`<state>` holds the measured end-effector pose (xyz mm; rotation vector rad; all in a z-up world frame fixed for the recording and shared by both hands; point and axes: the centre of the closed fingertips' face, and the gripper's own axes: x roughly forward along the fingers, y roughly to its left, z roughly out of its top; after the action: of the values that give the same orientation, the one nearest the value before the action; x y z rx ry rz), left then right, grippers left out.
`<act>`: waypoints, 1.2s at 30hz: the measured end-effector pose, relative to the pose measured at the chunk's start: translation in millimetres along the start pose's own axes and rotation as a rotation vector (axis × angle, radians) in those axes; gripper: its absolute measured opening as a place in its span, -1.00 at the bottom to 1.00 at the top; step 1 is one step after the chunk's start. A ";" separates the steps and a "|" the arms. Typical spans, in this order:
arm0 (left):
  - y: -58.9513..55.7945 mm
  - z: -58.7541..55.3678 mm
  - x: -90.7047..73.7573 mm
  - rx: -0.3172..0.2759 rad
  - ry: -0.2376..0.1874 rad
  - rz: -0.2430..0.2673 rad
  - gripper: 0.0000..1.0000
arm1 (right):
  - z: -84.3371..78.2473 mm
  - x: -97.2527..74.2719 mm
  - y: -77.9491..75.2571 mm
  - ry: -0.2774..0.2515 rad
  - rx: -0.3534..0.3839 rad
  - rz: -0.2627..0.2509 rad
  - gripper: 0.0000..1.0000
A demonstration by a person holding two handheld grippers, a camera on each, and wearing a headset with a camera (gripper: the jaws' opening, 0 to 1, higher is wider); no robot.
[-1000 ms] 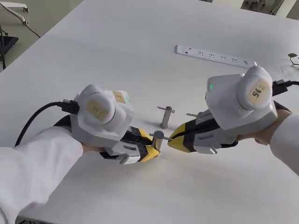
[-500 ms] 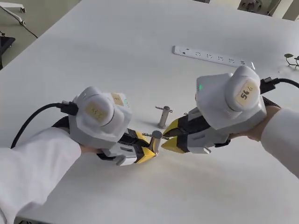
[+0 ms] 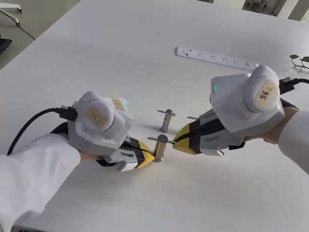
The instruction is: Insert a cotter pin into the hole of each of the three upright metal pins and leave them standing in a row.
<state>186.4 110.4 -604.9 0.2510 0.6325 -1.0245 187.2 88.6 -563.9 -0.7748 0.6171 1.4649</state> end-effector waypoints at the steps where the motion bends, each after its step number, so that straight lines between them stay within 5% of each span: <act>1: 2.2 0.7 -0.5 0.023 -0.002 0.012 -1.00 | 0.0 0.1 -0.1 0.000 -0.004 0.001 -1.00; 4: -0.7 1.3 -0.3 0.020 -0.006 -0.003 -0.91 | 0.8 1.3 -0.7 0.000 -0.006 0.002 -1.00; 8: -1.3 8.7 2.2 0.018 -0.040 -0.002 -0.54 | 4.4 3.9 -1.3 0.001 -0.013 0.001 -1.00; 19: -1.9 9.1 6.9 0.041 -0.036 -0.007 -0.57 | 8.2 7.4 -1.7 0.006 -0.003 0.018 -0.98; 22: -0.1 7.2 3.6 0.036 -0.033 -0.008 -0.42 | 11.8 9.1 -0.4 -0.010 0.011 0.018 -0.48; 23: 0.3 7.5 1.3 0.034 -0.037 -0.009 -0.37 | 13.6 9.9 -0.2 -0.017 0.008 0.017 -0.45; 26: -0.2 7.7 -4.4 0.020 -0.044 -0.028 -0.24 | 16.7 13.7 -1.5 -0.034 0.026 0.015 -0.58; 29: -5.6 16.1 -10.9 -0.032 -0.110 -0.067 -0.09 | 15.8 19.3 -2.4 -0.036 0.038 0.015 -0.56; 36: -7.3 12.0 -25.7 -0.006 -0.118 -0.081 0.29 | 15.5 25.4 -0.7 -0.046 0.049 0.022 -0.61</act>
<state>175.4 119.3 -579.3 0.1587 0.5420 -1.1068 187.3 116.7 -573.9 -0.6963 0.6265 1.4784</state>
